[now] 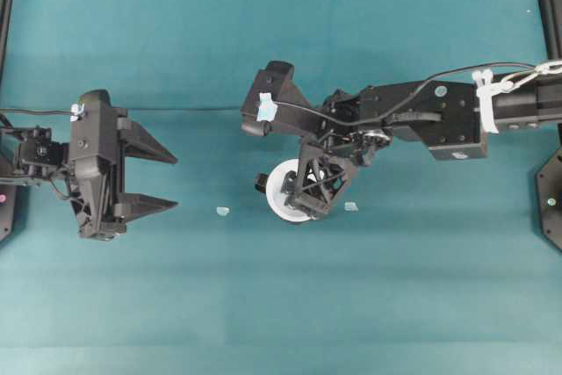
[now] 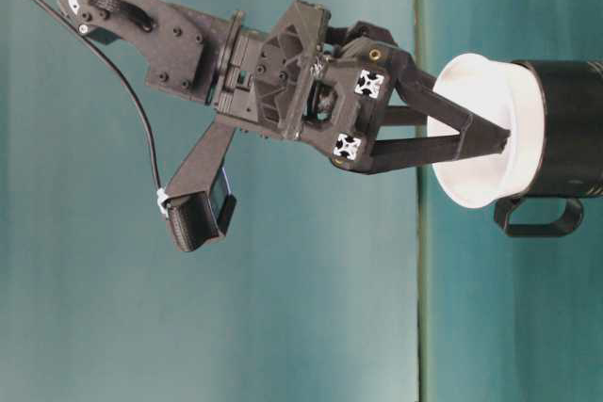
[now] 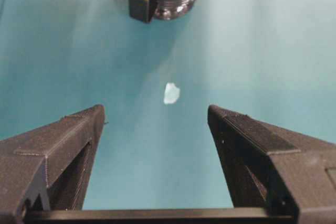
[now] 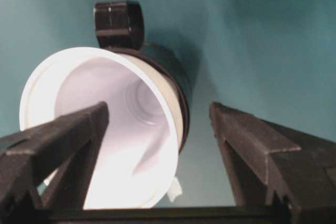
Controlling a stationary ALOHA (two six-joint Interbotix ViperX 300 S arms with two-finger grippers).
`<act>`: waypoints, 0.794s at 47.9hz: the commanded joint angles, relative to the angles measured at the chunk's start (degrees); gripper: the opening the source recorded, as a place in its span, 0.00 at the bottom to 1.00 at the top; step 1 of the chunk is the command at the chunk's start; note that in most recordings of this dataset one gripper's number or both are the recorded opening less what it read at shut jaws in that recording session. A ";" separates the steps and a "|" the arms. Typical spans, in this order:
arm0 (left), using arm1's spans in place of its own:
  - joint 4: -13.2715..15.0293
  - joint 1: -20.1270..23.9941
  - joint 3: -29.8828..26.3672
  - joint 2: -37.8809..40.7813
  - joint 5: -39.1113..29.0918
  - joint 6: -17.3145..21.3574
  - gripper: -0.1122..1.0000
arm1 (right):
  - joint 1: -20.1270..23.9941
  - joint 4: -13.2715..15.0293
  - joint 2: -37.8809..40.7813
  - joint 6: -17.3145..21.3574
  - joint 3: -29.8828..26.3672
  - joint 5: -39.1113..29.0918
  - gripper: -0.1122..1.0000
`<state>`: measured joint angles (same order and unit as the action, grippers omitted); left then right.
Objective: Put the paper cup into the moved cup holder.
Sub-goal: 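Lower the white paper cup into the black cup holder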
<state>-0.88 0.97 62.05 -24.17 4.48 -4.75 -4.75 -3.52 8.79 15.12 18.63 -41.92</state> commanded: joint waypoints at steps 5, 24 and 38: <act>-0.09 0.09 -0.70 -0.09 0.26 -0.09 0.83 | 0.09 0.18 -1.93 0.44 -0.97 0.18 0.89; -0.09 0.09 -0.70 -0.09 0.26 -0.26 0.83 | 0.09 0.79 -2.72 0.26 -0.62 0.09 0.89; -0.09 0.09 -0.70 -0.09 0.26 -0.26 0.83 | 0.18 1.76 -6.59 -0.18 0.35 0.35 0.89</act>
<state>-0.88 0.97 62.14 -24.17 4.48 -4.92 -4.75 -1.85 4.48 15.03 19.16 -41.92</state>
